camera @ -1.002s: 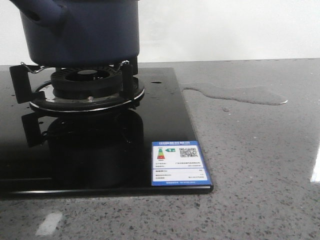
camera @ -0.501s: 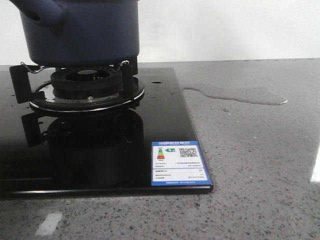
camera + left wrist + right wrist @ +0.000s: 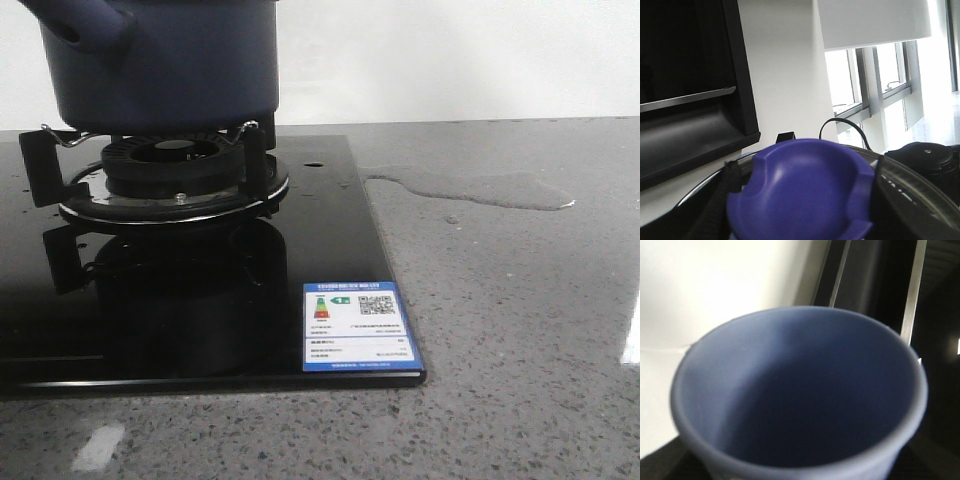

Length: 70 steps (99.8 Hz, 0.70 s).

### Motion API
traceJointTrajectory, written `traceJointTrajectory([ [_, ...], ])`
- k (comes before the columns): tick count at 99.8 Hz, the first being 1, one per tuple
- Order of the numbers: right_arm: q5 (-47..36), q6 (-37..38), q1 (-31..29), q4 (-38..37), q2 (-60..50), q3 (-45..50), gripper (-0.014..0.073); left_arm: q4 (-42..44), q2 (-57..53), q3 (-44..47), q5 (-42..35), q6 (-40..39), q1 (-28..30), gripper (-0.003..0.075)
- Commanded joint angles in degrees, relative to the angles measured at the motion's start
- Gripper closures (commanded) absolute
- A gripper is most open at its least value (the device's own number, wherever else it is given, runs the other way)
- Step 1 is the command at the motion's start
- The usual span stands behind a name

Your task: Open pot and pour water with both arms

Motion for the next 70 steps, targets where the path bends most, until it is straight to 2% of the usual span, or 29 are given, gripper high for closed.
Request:
traceJointTrajectory([
  [1, 0.8, 5.8, -0.1, 4.9, -3.1, -2.1, 0.0362, -4.7, -0.9, -2.0, -0.6, -0.4, 0.0, 0.0491],
  [11, 3.1, 19.2, -0.1, 16.7, -3.1, -2.1, 0.0362, -4.7, -0.9, -2.0, -0.6, -0.4, 0.0, 0.0491],
  [15, 6.0, 24.5, 0.2, 22.6, -3.2, -2.1, 0.0362, -4.6, -0.9, -2.0, -0.6, -0.4, 0.0, 0.0491],
  [20, 9.6, 28.5, 0.7, 26.3, -3.5, -2.1, 0.0362, -4.6, -0.9, -2.0, -0.6, -0.4, 0.0, 0.0491],
  [37, 23.8, 33.5, 0.8, 39.3, -6.0, -2.1, 0.0362, -4.5, -0.9, -2.0, -0.6, -0.4, 0.0, 0.0491],
  [46, 25.8, 33.5, -1.7, 46.2, -8.2, -0.1, 0.0362, -4.5, -0.9, -2.0, -0.6, -0.4, 0.0, 0.0491],
  [55, 20.8, 34.1, -5.9, 51.9, -12.0, 6.4, 0.0362, -4.3, -0.9, -2.0, -0.6, -0.4, 0.0, 0.0491],
  [70, 0.3, 39.4, -14.3, 55.5, -19.6, 23.8, 0.0362, -3.3, -0.9, -2.0, -0.5, -0.4, 0.0, 0.0491],
])
